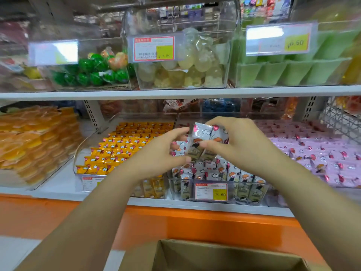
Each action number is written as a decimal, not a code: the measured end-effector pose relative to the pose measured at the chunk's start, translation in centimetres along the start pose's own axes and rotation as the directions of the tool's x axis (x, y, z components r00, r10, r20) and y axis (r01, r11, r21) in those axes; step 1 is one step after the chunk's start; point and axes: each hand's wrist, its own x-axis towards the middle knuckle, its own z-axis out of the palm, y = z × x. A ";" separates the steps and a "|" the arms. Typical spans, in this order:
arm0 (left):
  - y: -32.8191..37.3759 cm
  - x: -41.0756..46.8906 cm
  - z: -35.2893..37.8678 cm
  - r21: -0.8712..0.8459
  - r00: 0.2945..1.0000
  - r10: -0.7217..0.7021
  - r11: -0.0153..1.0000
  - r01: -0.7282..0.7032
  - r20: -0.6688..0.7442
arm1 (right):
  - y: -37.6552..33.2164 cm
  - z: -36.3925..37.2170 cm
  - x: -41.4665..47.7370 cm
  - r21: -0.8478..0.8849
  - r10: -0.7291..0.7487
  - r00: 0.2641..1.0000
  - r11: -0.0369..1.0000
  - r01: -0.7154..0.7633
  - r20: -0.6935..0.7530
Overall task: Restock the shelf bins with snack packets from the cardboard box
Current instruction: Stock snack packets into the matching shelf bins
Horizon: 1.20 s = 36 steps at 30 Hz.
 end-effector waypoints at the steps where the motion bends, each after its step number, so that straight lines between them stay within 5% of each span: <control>1: 0.2 0.0 -0.2 -0.021 0.999 0.029 0.999 -0.029 -0.020 | -0.2 0.8 0.0 0.044 -0.012 1.000 0.999 0.012 0.011; 6: -0.5 -0.6 0.3 0.200 0.992 0.062 0.979 -0.038 -0.113 | 0.5 2.8 0.1 0.129 0.015 0.999 0.991 -0.021 0.049; 10: -0.8 -0.7 0.1 0.216 0.983 0.059 0.976 -0.020 -0.176 | 1.7 1.1 0.5 0.126 0.075 0.997 0.990 -0.070 -0.036; 14: -0.9 -0.7 1.1 0.258 0.995 0.032 0.966 -0.005 -0.099 | 2.8 0.1 0.5 0.090 0.118 0.993 0.989 -0.118 0.005; 19: -0.3 0.1 2.0 0.623 0.993 0.057 0.782 0.017 -0.099 | 3.6 -0.6 0.0 -0.020 0.137 0.981 0.991 -0.135 0.135; 24: -0.8 0.3 3.1 0.549 0.991 0.036 0.835 0.040 -0.127 | 4.2 -0.5 -0.5 -0.109 0.174 0.958 0.982 -0.153 0.227; 29: -1.2 0.1 2.9 0.489 0.988 0.028 0.871 0.051 -0.153 | 4.8 -0.6 -0.6 -0.024 0.216 0.938 0.976 -0.218 0.271; 36: -2.0 -0.5 1.6 0.835 0.993 -0.031 0.539 0.110 -0.111 | 5.6 0.3 -0.4 -0.011 0.194 0.934 0.980 -0.200 0.301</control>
